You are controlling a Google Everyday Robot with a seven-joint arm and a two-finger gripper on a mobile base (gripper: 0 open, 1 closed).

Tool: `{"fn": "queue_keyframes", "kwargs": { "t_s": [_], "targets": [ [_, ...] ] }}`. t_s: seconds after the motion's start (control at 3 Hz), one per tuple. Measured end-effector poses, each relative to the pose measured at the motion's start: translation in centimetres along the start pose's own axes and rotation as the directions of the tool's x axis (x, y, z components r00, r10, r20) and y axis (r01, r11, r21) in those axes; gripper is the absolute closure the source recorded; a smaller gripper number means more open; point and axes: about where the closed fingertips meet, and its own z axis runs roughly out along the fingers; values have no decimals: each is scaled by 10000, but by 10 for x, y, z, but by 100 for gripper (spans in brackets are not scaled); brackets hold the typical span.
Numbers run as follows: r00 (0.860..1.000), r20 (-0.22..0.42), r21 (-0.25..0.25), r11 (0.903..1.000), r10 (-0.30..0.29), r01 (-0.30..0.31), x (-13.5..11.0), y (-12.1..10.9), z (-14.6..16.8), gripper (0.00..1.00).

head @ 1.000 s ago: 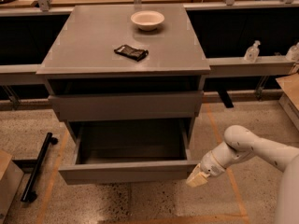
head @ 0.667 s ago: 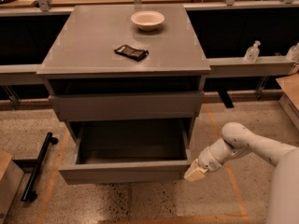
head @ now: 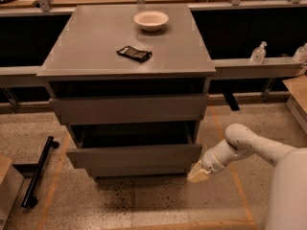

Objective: Close middle drawer

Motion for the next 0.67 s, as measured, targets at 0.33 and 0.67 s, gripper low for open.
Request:
{"fn": "queue_keyframes", "kwargs": {
  "t_s": [0.33, 0.67],
  "targets": [
    [9999, -32, 90, 9999, 122, -122, 2, 0, 3, 100],
    [9961, 411, 1040, 9919, -781, 735, -29, -42, 2, 100]
  ]
}}
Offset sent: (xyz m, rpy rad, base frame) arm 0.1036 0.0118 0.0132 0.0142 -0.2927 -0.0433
